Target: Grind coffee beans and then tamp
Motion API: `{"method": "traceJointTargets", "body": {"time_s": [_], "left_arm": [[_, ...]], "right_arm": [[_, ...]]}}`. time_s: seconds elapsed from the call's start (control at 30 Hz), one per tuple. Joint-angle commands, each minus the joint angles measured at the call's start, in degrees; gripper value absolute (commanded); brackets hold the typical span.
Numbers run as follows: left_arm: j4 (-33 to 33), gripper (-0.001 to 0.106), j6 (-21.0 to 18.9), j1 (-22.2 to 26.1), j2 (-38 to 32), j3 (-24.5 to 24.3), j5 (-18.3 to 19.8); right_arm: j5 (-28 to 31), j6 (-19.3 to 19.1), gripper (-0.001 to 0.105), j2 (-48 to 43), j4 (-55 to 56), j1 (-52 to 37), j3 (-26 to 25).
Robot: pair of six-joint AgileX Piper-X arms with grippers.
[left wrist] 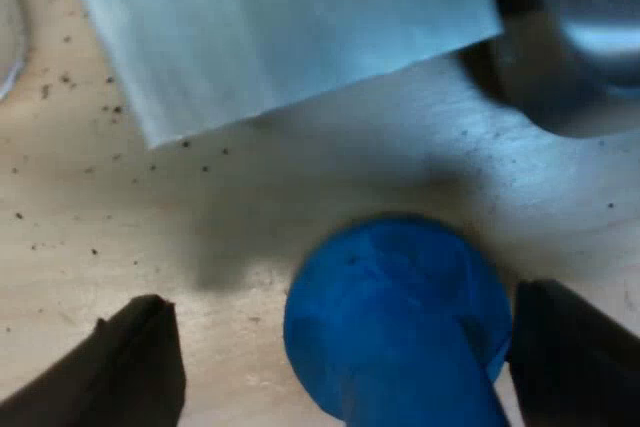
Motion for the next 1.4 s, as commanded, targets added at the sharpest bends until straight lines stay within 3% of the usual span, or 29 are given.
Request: {"method": "traceJointTargets", "body": {"time_s": [0.03, 0.1, 0.13, 0.27, 0.5, 1.03, 1.13, 1.27, 1.4], "left_arm": [[0.12, 0.060, 0.19, 0.02, -0.26, -0.12, 0.54], [0.40, 0.038, 0.42, 0.02, -0.26, -0.12, 1.51], [0.49, 0.034, 0.55, 0.02, -0.26, -0.12, 1.77], [2.27, 0.000, 1.97, 0.02, -0.26, -0.12, 1.96], [5.51, 0.000, 2.39, -0.30, -4.76, -0.12, 1.96], [14.31, 0.000, 1.61, -1.34, -34.23, -0.12, 3.92], [14.57, 0.000, 1.29, -1.34, -39.24, -0.12, 6.27], [14.85, 0.000, 0.31, -1.73, -44.09, -0.12, 10.16], [15.16, 0.000, -0.33, -6.77, -48.13, -0.12, 13.70]], "right_arm": [[-0.15, -0.49, 0.063, -0.10, -0.55, -0.02, -0.06], [-0.15, -0.49, 0.063, -0.10, -0.55, -0.02, -0.06], [-0.15, -0.49, 0.063, -0.10, -0.55, -0.02, -0.06], [-0.15, -0.49, 0.063, -0.10, -0.55, -0.02, -0.06], [-0.15, -0.49, 0.063, -0.10, -0.55, -0.02, -0.06], [-0.15, -0.49, 0.063, -0.10, 0.06, -0.02, -0.06], [0.13, -0.49, 0.063, -0.70, 2.60, -0.02, -0.06], [4.93, 0.31, 0.063, -1.74, 7.23, -0.19, -0.06], [12.78, 0.71, 0.063, -3.05, 7.97, -0.18, 1.27]]}}
